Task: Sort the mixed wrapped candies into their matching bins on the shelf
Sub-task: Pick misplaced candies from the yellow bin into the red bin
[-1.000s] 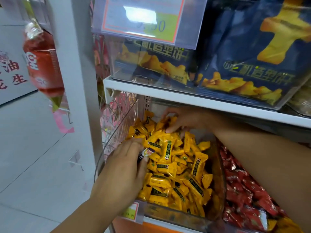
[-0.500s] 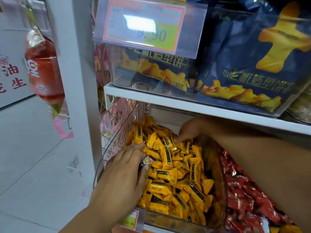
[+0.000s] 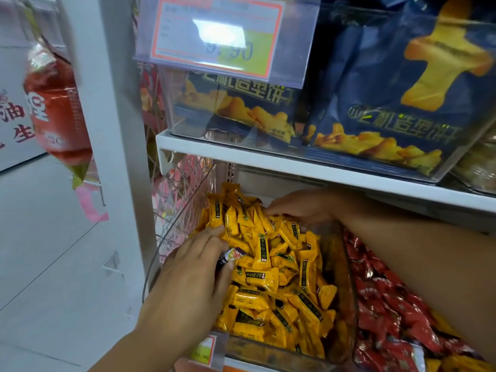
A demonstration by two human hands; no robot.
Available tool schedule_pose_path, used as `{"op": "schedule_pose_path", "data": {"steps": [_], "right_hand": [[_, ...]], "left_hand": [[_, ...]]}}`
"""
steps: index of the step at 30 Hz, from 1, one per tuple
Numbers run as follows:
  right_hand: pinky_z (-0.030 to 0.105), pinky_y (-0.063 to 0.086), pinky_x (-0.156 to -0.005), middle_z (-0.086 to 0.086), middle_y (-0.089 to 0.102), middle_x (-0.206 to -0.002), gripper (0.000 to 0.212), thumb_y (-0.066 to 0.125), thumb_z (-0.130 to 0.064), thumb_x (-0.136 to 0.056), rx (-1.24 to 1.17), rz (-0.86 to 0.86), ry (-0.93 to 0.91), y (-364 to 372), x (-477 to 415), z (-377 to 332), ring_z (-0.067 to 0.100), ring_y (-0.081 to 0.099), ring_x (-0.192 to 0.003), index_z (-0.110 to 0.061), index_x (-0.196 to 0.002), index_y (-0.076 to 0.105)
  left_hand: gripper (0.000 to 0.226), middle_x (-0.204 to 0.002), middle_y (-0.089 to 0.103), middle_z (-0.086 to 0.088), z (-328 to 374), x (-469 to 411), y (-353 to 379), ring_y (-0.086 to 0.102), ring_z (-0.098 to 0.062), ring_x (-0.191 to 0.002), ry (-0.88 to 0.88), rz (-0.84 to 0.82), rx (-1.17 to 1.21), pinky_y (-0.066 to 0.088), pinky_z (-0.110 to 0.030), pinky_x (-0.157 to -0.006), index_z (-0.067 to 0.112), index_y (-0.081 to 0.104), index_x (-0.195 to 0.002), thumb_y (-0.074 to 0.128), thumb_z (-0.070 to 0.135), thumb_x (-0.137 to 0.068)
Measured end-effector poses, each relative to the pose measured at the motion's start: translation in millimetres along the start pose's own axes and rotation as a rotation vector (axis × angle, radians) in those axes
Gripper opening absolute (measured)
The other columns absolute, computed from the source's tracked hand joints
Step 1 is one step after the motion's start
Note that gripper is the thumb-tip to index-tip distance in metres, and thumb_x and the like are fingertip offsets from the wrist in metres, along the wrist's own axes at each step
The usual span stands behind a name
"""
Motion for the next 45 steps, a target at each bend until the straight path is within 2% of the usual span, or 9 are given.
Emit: {"op": "schedule_pose_path", "data": {"steps": [3, 7, 13, 17, 20, 27, 32, 36, 45], "right_hand": [[0.022, 0.038, -0.061, 0.010, 0.057, -0.095, 0.030, 0.036, -0.035, -0.101, 0.237, 0.149, 0.059, -6.2, -5.2, -1.5, 0.014, 0.054, -0.067, -0.014, -0.102, 0.058], [0.026, 0.035, -0.083, 0.011, 0.058, -0.126, 0.047, 0.037, -0.050, -0.099, 0.547, -0.033, 0.165, -1.1, -6.4, -1.3, 0.023, 0.054, -0.102, -0.014, -0.115, 0.062], [0.037, 0.056, -0.084, 0.015, 0.067, -0.114, 0.036, 0.063, -0.034, -0.091, 0.295, -0.220, 0.257, 1.4, -13.4, 13.2, 0.033, 0.062, -0.108, -0.007, -0.116, 0.063], [0.026, 0.055, -0.057, 0.011, 0.064, -0.108, 0.045, 0.061, -0.008, -0.091, 0.270, -0.234, 0.228, 10.1, -3.6, 6.5, 0.022, 0.062, -0.086, -0.006, -0.134, 0.047], [0.034, 0.054, -0.071, 0.016, 0.045, -0.141, 0.065, 0.063, -0.004, -0.089, 0.280, -0.191, 0.165, 8.0, -3.0, 7.2, 0.032, 0.054, -0.117, -0.015, -0.145, 0.032], [0.052, 0.050, -0.090, 0.023, 0.057, -0.128, 0.068, 0.065, 0.012, -0.078, 0.006, -0.200, 0.001, 6.0, 0.7, 2.0, 0.044, 0.057, -0.115, -0.011, -0.138, 0.043], [0.031, 0.052, -0.075, 0.011, 0.058, -0.125, 0.050, 0.072, 0.000, -0.079, 0.112, -0.049, -0.196, -2.2, 25.6, -12.9, 0.025, 0.060, -0.100, -0.026, -0.117, 0.053], [0.031, 0.043, -0.088, -0.018, 0.057, -0.110, 0.040, 0.078, -0.018, -0.076, 0.151, 0.109, -0.354, -1.3, 41.3, -25.0, 0.014, 0.056, -0.103, -0.040, -0.105, 0.061], [0.032, 0.045, -0.103, 0.003, 0.058, -0.133, 0.046, 0.062, -0.029, -0.090, -0.232, -0.047, -0.471, 11.8, 60.1, -37.0, 0.016, 0.056, -0.121, -0.029, -0.134, 0.047]], "left_hand": [[0.023, -0.140, 0.045, 0.017, -0.3, 0.6, 0.0, 0.043, -0.007, -0.127, 0.001, 0.000, 0.005, 0.048, -0.038, -0.095, 0.038, 0.045, -0.102, 0.029, 0.052, -0.092], [0.024, -0.139, 0.046, 0.016, -0.7, 0.5, -0.4, 0.045, -0.007, -0.125, -0.002, 0.004, 0.012, 0.048, -0.037, -0.095, 0.038, 0.046, -0.102, 0.029, 0.052, -0.092], [0.024, -0.139, 0.045, 0.017, -1.0, 0.5, 0.5, 0.044, -0.006, -0.125, -0.005, -0.002, 0.004, 0.048, -0.035, -0.095, 0.038, 0.044, -0.105, 0.028, 0.052, -0.093], [0.020, -0.138, 0.045, 0.018, -0.8, 0.9, 0.7, 0.044, -0.005, -0.124, 0.000, -0.007, 0.004, 0.047, -0.034, -0.094, 0.039, 0.042, -0.104, 0.029, 0.051, -0.094], [0.014, -0.138, 0.044, 0.019, -1.1, 1.0, 1.3, 0.044, -0.005, -0.125, -0.007, -0.010, 0.002, 0.047, -0.034, -0.095, 0.040, 0.043, -0.105, 0.035, 0.047, -0.096], [0.014, -0.138, 0.046, 0.018, -0.4, 1.0, 0.7, 0.045, -0.005, -0.124, 0.007, 0.006, -0.001, 0.048, -0.034, -0.093, 0.039, 0.044, -0.104, 0.038, 0.046, -0.094], [0.017, -0.140, 0.045, 0.015, 1.3, 0.8, -0.7, 0.043, -0.008, -0.128, 0.024, 0.026, -0.010, 0.047, -0.039, -0.097, 0.037, 0.046, -0.102, 0.035, 0.047, -0.094], [0.026, -0.143, 0.040, 0.014, 2.0, -0.3, -4.1, 0.042, -0.009, -0.128, 0.020, 0.064, 0.005, 0.047, -0.038, -0.096, 0.033, 0.049, -0.103, 0.031, 0.048, -0.093], [0.018, -0.158, 0.020, 0.013, 13.9, -9.6, -8.2, 0.012, -0.005, -0.146, 0.173, 0.042, 0.035, 0.020, -0.033, -0.114, 0.034, 0.046, -0.103, 0.033, 0.046, -0.097]]}}
Point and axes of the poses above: each hand's wrist, its own x-axis away from the middle knuckle, its own y-axis out of the palm, z = x × y, the point moved 5 cm from there along -x, towards the middle knuckle
